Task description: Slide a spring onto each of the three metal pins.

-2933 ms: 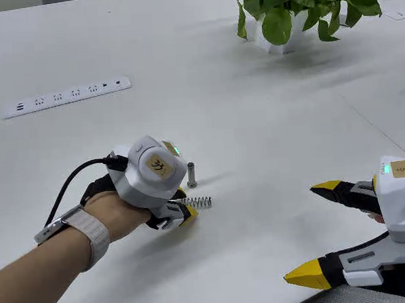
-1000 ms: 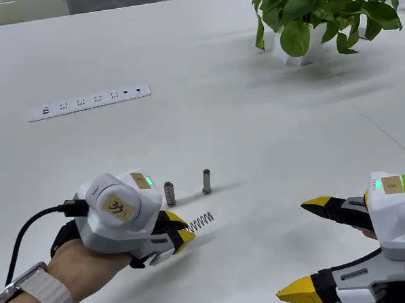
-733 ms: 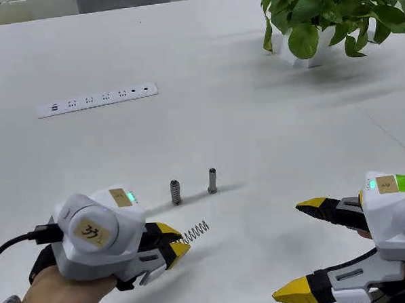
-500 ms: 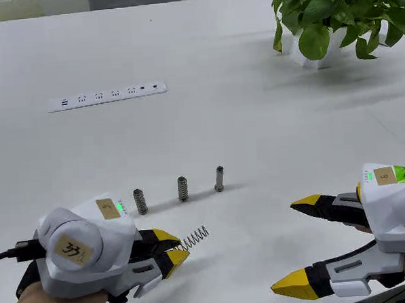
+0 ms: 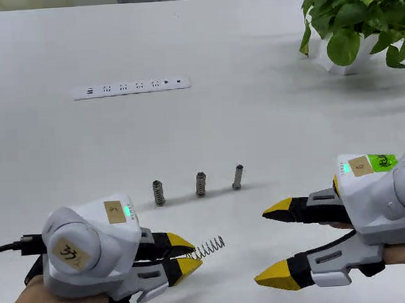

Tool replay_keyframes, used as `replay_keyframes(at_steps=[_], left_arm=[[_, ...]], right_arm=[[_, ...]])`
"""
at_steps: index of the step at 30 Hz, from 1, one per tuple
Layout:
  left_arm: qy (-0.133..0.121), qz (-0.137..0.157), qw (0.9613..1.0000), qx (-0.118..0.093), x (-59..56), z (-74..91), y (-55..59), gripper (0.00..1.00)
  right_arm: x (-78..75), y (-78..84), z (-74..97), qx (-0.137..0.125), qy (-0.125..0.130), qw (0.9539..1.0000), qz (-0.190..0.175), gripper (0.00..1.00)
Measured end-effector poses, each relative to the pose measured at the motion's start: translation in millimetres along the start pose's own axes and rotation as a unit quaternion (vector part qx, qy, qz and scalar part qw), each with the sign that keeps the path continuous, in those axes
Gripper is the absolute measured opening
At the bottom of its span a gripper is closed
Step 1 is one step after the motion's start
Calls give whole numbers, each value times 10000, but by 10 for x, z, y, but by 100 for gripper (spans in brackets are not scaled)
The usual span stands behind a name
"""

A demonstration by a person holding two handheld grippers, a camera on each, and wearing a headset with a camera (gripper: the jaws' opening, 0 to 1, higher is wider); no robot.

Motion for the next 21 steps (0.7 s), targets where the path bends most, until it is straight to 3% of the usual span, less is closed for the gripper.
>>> replay_keyframes(at_steps=[5, 10, 14, 21], left_arm=[[69, -83, 9999, -80, -37, 21, -30, 10], [109, -254, 9994, -191, -59, 44, -69, 10], [138, -316, 9991, -242, -61, 59, -96, 10], [199, -371, 9987, -281, -69, 59, -125, 10]], right_arm=[[-1, -88, -63, -12, -293, 9996, -10, 33], [59, -131, -95, -11, -750, 9970, -211, 30], [84, -166, -110, -61, -922, 9952, -317, 24], [108, -191, -141, -62, -975, 9949, -263, 18]])
Point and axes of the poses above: the centre of the closed fingertips' face, and the gripper's own axes: z roughly backward along the fingers, x roughly to its left, y roughly out of its underside, the point moved 2 cm from there along z, roughly backward along the fingers, and after that the axes turned 11 degrees about x, right-handed, at the moved point
